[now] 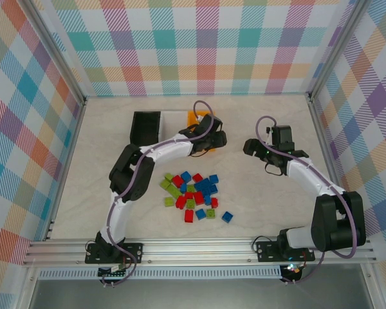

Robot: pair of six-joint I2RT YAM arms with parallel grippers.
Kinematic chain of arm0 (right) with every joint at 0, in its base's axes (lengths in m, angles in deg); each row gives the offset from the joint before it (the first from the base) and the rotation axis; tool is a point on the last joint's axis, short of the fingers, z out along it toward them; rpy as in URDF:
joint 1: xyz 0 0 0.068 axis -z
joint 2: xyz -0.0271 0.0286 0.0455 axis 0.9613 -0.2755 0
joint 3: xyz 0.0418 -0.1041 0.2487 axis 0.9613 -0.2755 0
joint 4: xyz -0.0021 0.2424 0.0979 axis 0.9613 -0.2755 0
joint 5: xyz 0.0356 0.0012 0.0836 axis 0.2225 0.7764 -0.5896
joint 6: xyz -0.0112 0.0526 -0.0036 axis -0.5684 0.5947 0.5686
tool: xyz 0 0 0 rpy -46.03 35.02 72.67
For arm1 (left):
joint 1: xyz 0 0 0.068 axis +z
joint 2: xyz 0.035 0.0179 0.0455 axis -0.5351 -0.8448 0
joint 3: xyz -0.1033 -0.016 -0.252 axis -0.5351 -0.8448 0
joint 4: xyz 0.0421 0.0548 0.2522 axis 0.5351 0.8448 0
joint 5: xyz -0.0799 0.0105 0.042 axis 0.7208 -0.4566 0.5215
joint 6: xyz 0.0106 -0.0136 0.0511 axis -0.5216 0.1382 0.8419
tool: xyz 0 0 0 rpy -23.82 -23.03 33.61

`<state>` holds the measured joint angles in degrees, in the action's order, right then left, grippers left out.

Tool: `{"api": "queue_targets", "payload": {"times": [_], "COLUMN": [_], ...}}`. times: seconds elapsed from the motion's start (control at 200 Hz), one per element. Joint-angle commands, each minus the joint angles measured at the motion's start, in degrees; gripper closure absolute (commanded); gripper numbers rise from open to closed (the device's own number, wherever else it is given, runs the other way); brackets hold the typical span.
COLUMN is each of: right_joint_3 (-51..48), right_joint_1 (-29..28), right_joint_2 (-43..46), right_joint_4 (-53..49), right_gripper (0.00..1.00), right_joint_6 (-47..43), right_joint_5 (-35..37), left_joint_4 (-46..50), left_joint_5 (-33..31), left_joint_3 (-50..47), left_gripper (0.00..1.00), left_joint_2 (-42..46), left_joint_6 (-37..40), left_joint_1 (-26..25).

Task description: Sort the legos into containers by color

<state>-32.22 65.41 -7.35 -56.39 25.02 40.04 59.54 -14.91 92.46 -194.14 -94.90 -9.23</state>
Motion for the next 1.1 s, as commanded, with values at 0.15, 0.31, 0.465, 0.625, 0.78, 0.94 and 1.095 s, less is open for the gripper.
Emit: {"api": "queue_targets", "payload": {"times": [0.15, 0.31, 0.465, 0.625, 0.78, 0.94, 1.095], "right_joint_3": [11.53, 21.30, 30.63, 36.86, 42.01, 43.39, 40.63], "right_joint_1": [-8.57, -11.57, -13.60, -14.74, -15.56, -15.67, -15.66], "right_joint_2": [-10.59, -21.29, -30.67, -36.33, -40.52, -42.06, -40.04], "right_joint_4": [2.12, 1.00, -2.32, -5.06, -9.16, -11.64, -11.09], "right_gripper": [0.20, 0.28, 0.38, 0.46, 0.55, 0.72, 0.86], "right_joint_6": [-0.80, 0.14, -0.30, -0.19, -1.34, -1.93, -2.59], "right_joint_5": [-4.95, -3.79, -1.02, 1.63, 3.92, 5.71, 8.22], "left_joint_4": [-1.79, 2.46, 8.87, 12.51, 15.25, 14.94, 15.84], "left_joint_5": [-8.42, -15.41, -21.94, -27.99, -32.41, -33.63, -33.93], "left_joint_3": [-12.80, -24.09, -34.57, -42.34, -45.60, -47.10, -46.26], "left_gripper": [0.12, 0.00, 0.00, 0.00, 0.00, 0.00, 0.00], "left_joint_2": [26.34, 42.53, 57.90, 71.36, 78.32, 79.95, 78.20], "left_joint_6": [2.48, 5.51, 6.22, 5.50, 3.00, 2.89, 3.26], "left_joint_1": [1.15, 1.15, 1.20, 1.25, 1.35, 1.46, 1.51]}}
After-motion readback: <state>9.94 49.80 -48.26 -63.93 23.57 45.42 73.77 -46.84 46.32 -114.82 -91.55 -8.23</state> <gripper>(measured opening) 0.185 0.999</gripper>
